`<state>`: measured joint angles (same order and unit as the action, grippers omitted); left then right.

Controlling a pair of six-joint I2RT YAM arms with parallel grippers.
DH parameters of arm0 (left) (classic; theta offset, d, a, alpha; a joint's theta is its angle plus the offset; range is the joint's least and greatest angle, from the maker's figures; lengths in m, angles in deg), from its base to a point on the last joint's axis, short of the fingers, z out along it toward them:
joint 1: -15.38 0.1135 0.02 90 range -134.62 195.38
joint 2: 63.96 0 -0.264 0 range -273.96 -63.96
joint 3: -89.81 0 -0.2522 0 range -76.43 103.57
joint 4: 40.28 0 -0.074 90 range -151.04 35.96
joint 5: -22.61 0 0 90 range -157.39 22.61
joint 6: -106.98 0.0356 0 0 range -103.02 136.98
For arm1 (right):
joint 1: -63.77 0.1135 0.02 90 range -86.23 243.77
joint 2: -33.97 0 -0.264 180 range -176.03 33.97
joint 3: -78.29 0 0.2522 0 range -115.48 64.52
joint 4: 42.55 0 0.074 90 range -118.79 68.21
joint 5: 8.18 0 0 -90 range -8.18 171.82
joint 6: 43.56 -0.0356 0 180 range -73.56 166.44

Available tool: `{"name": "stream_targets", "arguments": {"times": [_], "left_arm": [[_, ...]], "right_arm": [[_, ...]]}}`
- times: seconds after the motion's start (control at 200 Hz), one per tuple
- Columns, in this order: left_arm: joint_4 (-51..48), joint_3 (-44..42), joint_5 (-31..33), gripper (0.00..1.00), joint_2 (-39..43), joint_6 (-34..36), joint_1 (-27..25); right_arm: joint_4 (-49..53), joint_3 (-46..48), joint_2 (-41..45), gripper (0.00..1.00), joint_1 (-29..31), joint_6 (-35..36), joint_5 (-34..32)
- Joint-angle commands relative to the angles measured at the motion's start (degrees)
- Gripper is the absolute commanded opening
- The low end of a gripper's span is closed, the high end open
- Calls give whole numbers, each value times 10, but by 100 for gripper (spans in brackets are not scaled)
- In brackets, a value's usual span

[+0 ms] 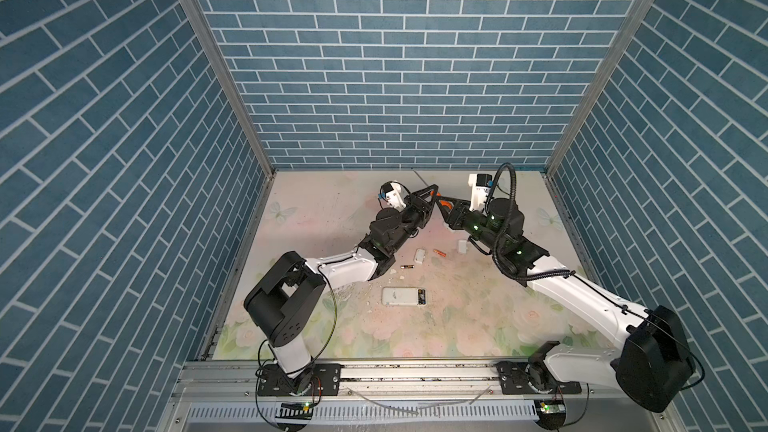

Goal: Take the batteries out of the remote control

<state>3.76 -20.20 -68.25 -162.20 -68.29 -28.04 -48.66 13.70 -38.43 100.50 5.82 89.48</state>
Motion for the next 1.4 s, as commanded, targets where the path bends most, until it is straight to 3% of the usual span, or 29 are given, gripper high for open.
{"name": "stream_targets", "arguments": {"times": [0.0, 0.96, 1.395], "left_arm": [[15, 13, -39, 0, -1, 20, -17], [19, 12, -21, 0, 9, 31, -1], [18, 62, -9, 0, -3, 32, 1]], "right_arm": [[5, -5, 15, 31, 13, 10, 37], [27, 15, 45, 39, 16, -3, 1], [12, 27, 55, 40, 26, -6, -23]]}}
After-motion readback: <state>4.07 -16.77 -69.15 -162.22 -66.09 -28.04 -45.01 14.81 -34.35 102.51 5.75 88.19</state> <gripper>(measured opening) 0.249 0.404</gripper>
